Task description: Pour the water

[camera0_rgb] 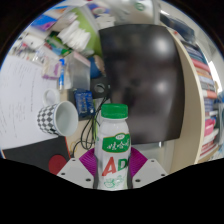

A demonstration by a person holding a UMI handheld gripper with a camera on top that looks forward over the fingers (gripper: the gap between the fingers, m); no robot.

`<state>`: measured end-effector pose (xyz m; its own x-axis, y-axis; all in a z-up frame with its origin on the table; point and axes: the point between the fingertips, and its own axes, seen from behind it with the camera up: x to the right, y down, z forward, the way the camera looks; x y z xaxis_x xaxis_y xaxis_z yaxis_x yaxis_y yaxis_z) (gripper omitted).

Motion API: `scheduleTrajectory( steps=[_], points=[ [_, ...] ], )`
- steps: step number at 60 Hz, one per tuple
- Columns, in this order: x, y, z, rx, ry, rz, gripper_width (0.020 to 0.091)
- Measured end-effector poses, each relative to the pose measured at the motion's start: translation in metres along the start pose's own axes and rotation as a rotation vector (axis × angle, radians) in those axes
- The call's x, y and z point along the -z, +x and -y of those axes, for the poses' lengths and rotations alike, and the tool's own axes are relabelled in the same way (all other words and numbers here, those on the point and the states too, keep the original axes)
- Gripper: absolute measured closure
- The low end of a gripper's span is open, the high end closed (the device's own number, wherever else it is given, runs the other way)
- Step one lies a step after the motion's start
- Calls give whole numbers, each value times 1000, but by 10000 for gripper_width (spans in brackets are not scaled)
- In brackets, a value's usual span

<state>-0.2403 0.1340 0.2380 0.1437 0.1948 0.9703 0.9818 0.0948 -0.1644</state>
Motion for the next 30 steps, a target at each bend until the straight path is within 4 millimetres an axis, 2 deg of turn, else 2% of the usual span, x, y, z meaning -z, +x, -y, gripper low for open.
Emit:
scheduleTrajectory(
  steps=[5,8,14,23,24,30],
  points=[
    [17,9,-4,-293,12,40,717],
    [24,16,-13,-454,13,51,717],
    [34,15,-27,-745,32,82,718],
    [26,1,-45,-1090,90,101,719],
    [31,-5,-43,-1109,80,79,717],
    [11,-26,-57,-1219,86,89,719]
  ],
)
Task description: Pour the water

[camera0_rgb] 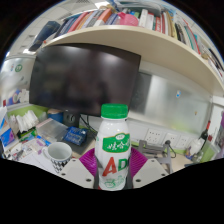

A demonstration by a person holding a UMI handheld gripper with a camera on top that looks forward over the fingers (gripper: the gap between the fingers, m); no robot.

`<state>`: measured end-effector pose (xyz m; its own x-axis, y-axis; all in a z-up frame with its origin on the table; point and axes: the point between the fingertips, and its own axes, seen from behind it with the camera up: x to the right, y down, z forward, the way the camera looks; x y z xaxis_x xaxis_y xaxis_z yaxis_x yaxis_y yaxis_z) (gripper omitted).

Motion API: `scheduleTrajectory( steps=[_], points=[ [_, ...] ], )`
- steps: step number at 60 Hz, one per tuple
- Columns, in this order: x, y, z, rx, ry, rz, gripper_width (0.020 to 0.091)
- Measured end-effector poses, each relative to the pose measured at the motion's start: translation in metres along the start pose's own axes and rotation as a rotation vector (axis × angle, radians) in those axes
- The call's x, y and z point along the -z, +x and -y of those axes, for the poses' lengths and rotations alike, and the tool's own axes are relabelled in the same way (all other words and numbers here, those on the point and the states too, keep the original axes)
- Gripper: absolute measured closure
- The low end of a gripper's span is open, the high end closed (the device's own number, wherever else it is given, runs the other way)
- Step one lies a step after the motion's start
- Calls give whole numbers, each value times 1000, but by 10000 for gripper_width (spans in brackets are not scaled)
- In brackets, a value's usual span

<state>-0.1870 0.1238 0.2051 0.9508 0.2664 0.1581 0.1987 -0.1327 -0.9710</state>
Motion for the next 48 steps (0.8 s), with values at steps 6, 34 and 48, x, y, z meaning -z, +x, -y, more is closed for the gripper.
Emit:
scheduleTrajectory(
  steps=[6,34,48],
  points=[
    [-15,2,-24,-123,-2,-2,718],
    [-38,9,-56,-189,74,-55,631],
    [-11,3,-60,-185,-17,-62,420]
  ],
)
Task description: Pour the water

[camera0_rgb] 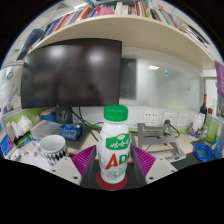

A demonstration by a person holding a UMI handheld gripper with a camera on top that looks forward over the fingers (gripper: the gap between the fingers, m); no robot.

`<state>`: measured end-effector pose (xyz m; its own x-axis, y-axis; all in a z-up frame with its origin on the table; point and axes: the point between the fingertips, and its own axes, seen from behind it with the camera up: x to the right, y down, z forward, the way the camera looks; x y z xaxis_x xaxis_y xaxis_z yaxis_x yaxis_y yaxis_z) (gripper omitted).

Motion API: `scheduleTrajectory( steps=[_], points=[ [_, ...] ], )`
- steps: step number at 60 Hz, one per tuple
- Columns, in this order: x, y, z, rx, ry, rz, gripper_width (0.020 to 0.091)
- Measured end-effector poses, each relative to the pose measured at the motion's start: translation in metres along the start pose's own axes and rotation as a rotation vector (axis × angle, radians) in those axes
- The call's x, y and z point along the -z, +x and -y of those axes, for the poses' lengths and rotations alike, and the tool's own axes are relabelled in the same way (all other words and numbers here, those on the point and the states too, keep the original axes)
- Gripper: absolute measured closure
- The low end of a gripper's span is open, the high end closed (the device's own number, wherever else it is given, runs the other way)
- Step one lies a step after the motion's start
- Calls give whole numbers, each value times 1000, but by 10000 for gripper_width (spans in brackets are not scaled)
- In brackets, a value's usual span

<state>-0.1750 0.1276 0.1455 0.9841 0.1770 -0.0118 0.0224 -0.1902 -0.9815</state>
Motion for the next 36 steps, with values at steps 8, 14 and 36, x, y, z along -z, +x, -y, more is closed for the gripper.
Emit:
scheduleTrajectory(
  steps=[8,14,36],
  points=[
    [46,1,-12,10,-61,-48,308],
    [86,-16,-11,-22,-129,-40,310],
    [197,-25,85,-23,-122,-146,304]
  ],
)
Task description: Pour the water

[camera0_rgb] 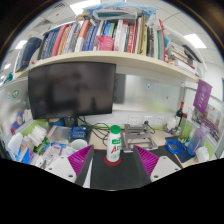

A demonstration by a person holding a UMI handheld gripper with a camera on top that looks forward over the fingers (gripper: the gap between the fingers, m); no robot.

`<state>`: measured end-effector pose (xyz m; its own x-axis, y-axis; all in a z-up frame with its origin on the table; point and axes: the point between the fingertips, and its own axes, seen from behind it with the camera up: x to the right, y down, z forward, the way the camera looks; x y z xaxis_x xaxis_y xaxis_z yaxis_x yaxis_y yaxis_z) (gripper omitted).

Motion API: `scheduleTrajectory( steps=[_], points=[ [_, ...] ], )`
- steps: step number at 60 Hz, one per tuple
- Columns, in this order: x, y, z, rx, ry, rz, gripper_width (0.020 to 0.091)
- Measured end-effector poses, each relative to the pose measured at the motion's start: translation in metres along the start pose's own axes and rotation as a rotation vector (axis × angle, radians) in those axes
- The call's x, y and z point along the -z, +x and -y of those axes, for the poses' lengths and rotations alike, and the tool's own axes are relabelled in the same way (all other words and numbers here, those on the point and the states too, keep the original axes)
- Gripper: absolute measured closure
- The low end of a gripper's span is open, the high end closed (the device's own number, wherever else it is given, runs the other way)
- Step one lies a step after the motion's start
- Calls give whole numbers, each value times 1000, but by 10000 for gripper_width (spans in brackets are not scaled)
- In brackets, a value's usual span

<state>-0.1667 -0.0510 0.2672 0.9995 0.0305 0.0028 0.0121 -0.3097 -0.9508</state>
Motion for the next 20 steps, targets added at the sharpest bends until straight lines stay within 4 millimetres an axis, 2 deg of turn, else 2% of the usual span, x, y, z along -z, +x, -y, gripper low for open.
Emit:
scheduleTrajectory(
  steps=[9,20],
  points=[
    [26,16,16,-5,-10,-66,305],
    [42,24,26,-35,-22,-115,307]
  ],
)
